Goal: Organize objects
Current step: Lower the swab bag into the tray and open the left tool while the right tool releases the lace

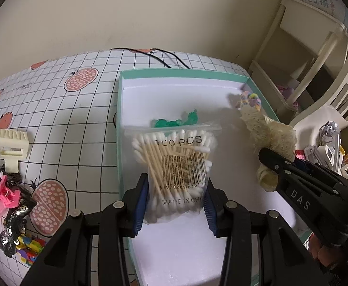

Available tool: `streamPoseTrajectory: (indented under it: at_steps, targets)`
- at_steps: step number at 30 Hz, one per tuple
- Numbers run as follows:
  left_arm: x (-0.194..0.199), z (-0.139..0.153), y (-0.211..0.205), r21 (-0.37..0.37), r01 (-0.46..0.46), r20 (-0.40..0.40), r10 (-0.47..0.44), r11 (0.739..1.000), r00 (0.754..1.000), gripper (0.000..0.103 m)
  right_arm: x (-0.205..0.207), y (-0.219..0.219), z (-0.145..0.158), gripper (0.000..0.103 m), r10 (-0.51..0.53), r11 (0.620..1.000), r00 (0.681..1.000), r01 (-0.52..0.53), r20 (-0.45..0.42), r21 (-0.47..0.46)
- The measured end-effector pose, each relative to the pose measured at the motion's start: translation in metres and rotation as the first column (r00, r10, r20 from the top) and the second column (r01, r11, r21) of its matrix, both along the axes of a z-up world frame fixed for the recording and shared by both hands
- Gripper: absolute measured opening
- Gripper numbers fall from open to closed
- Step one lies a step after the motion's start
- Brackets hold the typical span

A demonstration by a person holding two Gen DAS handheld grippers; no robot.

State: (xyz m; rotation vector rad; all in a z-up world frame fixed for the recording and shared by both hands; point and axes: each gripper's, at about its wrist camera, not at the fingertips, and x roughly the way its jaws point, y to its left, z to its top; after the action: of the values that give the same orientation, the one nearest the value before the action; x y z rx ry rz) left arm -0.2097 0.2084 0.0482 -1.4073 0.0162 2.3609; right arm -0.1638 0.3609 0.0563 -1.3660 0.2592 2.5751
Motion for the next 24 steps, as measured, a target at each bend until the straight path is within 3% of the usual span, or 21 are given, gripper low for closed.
streamPoseTrajectory:
  at_steps: [10,15,24]
  targets:
    - [0.000,-0.011,0.002,-0.002,0.005,0.027,-0.005,1.000,1.000,0.044,-0.006,-0.001,-0.006,0.028,0.003,1.000,1.000,-0.003,0.018,0.011]
    - [0.002,-0.005,0.001,0.026,0.008,0.034,-0.009,1.000,0.999,0.052,-0.005,-0.002,-0.003,0.028,0.007,1.000,1.000,-0.007,0.016,0.015]
    - [0.002,0.009,0.001,0.063,0.012,0.022,-0.014,0.998,1.000,0.058,-0.002,-0.002,0.005,0.040,0.018,1.000,1.000,-0.018,0.008,0.020]
